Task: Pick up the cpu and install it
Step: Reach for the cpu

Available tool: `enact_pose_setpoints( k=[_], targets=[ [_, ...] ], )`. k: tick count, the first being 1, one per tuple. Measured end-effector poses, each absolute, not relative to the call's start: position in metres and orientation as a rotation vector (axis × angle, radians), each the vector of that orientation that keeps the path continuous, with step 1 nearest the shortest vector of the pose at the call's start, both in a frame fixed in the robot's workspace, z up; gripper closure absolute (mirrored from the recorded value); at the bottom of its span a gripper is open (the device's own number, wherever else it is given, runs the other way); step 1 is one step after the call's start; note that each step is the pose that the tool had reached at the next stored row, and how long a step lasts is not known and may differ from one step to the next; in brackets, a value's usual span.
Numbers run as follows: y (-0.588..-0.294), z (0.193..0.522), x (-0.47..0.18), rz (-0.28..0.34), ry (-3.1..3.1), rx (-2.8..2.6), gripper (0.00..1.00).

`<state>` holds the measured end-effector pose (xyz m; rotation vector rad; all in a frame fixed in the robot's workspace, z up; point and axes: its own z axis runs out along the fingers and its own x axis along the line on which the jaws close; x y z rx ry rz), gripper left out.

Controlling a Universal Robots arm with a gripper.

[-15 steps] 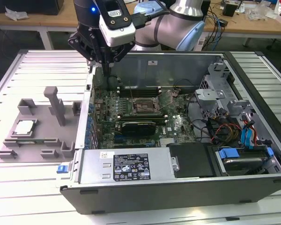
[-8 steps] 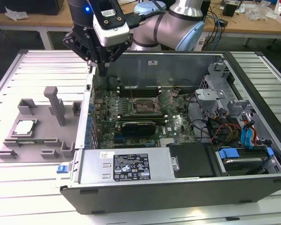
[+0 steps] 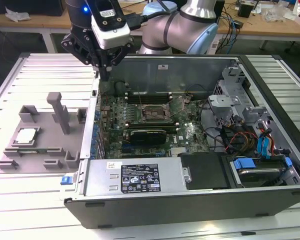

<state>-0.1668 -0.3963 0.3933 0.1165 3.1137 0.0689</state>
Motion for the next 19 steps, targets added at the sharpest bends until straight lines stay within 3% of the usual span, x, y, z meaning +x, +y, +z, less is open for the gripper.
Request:
enact_pose_setpoints(
  k=[19],
  targets=[
    [-0.392,0.393,-0.198,0.069,3.114,0.117,0.89]
  ],
)
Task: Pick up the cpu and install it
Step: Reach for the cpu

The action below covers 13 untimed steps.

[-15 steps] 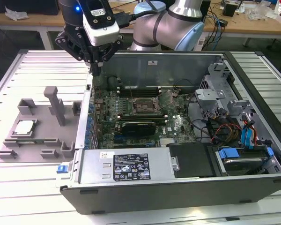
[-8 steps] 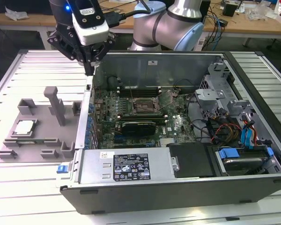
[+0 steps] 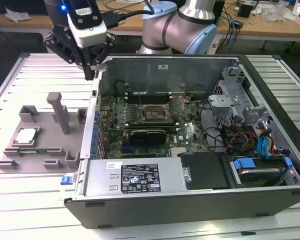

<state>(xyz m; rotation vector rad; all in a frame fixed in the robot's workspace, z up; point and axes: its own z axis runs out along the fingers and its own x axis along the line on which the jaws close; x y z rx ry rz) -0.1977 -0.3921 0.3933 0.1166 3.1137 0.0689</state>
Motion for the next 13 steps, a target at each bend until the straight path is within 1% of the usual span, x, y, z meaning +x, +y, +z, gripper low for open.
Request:
enact_pose_setpoints(
  k=[13],
  targets=[
    [-0.388,0.393,-0.228,0.069,3.114,0.117,0.89]
  ],
)
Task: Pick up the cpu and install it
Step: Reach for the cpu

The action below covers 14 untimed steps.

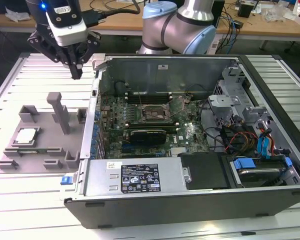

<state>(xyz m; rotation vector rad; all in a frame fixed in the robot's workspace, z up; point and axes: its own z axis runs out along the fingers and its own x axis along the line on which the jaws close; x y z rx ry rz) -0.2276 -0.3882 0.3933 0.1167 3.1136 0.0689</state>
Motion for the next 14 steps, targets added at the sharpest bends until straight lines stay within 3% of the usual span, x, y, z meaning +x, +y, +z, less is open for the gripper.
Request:
enact_pose_setpoints(
  k=[14],
  targets=[
    [-0.386,0.393,-0.253,0.069,3.114,0.117,0.89]
  ],
)
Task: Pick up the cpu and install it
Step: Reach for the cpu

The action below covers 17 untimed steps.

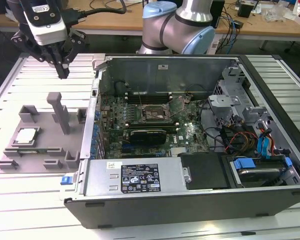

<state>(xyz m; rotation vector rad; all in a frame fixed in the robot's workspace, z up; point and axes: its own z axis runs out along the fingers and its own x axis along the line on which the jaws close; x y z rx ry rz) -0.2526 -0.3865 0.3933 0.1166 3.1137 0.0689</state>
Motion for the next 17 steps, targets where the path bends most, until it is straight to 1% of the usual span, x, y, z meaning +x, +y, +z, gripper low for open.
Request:
enact_pose_setpoints(
  k=[17],
  targets=[
    [-0.383,0.391,-0.302,0.069,3.114,0.117,0.89]
  ],
)
